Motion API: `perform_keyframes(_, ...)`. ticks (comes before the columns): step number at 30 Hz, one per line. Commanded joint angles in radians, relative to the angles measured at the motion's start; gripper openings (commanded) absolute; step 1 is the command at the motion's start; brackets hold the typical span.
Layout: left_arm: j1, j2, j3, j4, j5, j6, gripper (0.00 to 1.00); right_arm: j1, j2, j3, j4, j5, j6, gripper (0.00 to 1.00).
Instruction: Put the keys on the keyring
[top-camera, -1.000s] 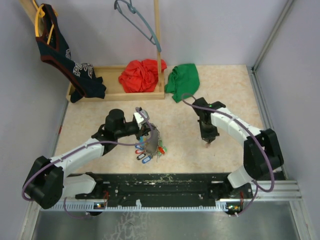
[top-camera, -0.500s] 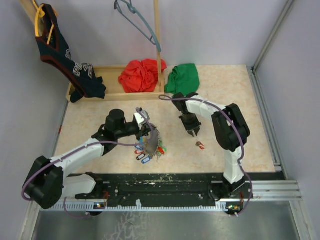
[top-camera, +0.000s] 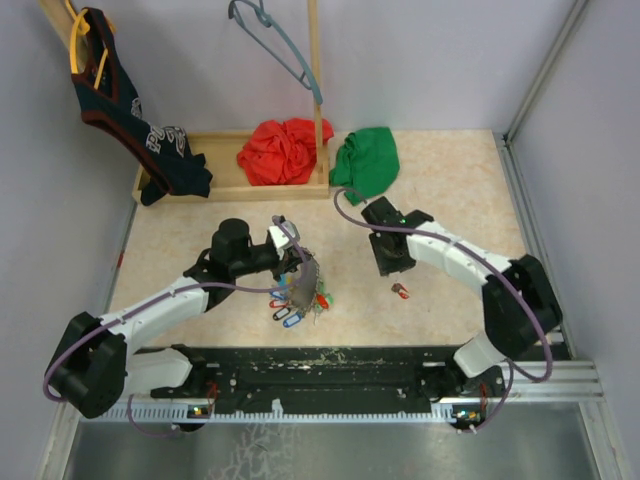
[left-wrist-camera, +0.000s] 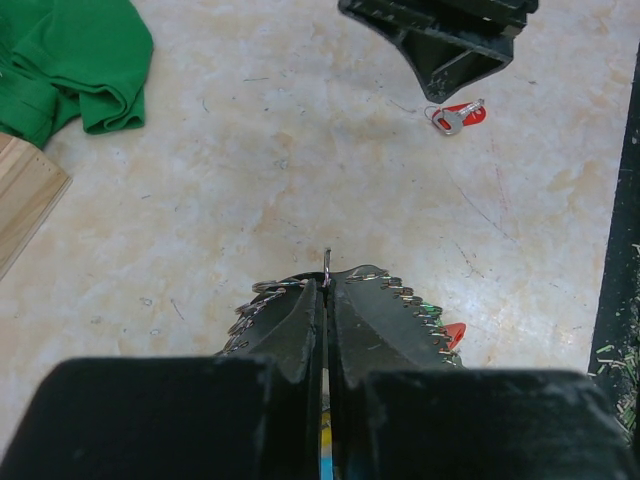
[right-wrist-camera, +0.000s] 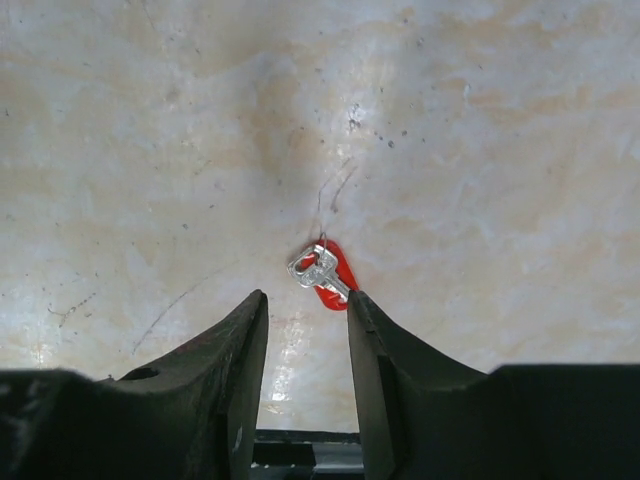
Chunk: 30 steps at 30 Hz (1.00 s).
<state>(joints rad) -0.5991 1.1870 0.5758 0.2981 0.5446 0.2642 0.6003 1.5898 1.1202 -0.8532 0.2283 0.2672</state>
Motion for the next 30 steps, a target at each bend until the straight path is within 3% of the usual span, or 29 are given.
perform_keyframes(1, -0.004, -0.017, 0.032, 0.015, 0.002, 0.009, 0.00, 0.019, -0.149, -0.148, 0.216, 0.080, 0.124, 0.38)
perform_keyframes(11, -0.004, -0.022, 0.027, 0.019, 0.002, 0.007, 0.00, 0.065, -0.293, -0.420, 0.495, 0.186, 0.250, 0.33)
perform_keyframes(18, -0.004, -0.017, 0.028, 0.019, 0.004, 0.007, 0.00, 0.106, -0.296, -0.482, 0.512, 0.285, 0.336, 0.24)
perform_keyframes(30, -0.004, -0.019, 0.030, 0.019, 0.006, 0.005, 0.00, 0.110, -0.284, -0.505, 0.530, 0.308, 0.348, 0.14)
